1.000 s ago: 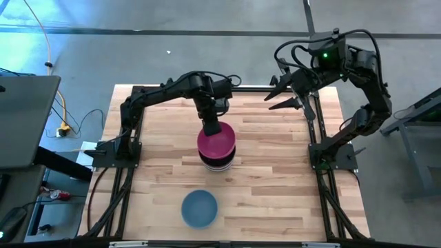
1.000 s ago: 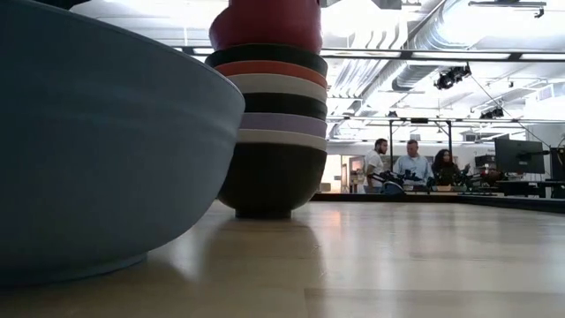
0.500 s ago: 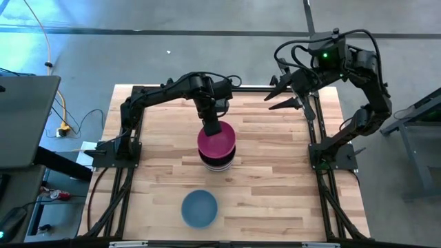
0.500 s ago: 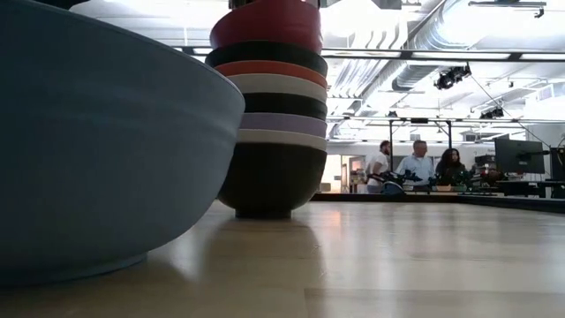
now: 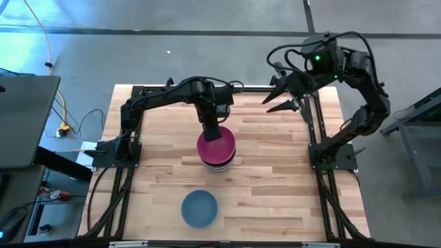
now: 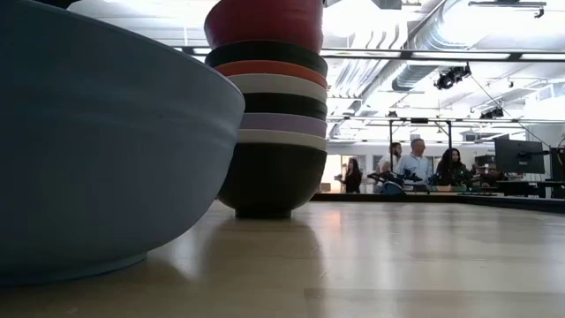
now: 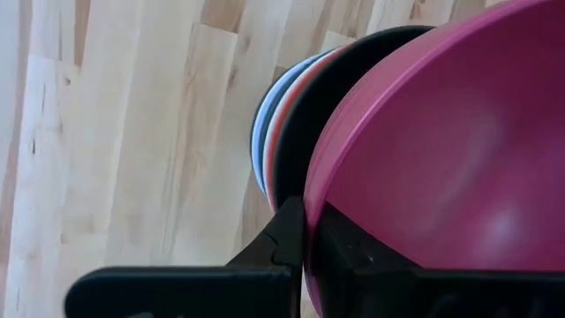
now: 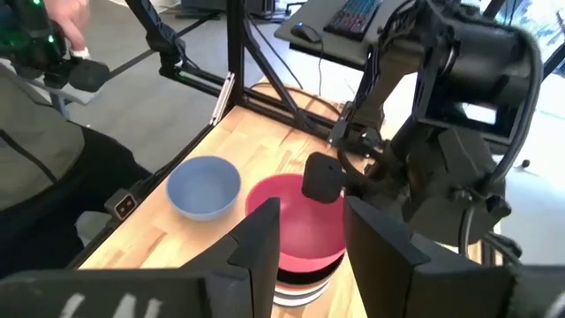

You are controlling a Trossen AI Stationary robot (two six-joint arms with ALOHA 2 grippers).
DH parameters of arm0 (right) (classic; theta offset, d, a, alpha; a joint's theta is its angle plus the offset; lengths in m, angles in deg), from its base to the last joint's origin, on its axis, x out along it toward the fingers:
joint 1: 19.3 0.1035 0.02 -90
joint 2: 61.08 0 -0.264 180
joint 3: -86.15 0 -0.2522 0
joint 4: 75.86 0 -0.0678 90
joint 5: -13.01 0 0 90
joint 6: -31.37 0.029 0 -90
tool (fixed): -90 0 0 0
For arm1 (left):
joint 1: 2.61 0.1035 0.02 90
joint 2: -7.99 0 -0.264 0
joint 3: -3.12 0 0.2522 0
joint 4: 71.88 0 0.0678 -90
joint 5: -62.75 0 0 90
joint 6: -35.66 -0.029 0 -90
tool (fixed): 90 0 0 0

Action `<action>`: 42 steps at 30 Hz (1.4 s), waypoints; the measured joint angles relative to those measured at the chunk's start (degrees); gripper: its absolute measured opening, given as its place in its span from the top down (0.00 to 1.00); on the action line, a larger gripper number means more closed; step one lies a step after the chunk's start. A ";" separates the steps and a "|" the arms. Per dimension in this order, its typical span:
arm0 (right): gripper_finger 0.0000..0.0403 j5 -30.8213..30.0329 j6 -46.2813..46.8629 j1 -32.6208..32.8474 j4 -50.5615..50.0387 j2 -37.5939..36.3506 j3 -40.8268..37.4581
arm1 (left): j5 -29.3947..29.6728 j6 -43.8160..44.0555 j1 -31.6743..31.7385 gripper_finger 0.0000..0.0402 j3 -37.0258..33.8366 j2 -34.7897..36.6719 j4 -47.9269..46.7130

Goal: Nest bowls inside each other
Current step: Stack the pink bowl on top of the black bowl

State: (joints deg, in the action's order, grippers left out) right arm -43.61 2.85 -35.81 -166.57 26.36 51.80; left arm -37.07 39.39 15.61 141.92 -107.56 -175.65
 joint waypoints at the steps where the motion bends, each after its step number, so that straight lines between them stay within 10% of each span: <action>1: 0.71 0.00 0.00 0.00 0.10 0.00 -0.53 | -0.02 0.08 -0.09 1.00 0.00 0.00 0.00; 42: 0.71 0.00 0.17 0.01 1.36 0.00 -2.01 | 0.91 -1.53 0.13 0.96 -6.50 0.09 0.00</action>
State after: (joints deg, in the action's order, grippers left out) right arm -43.61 3.03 -35.80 -165.21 26.36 49.79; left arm -36.16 37.85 15.74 135.42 -107.47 -175.65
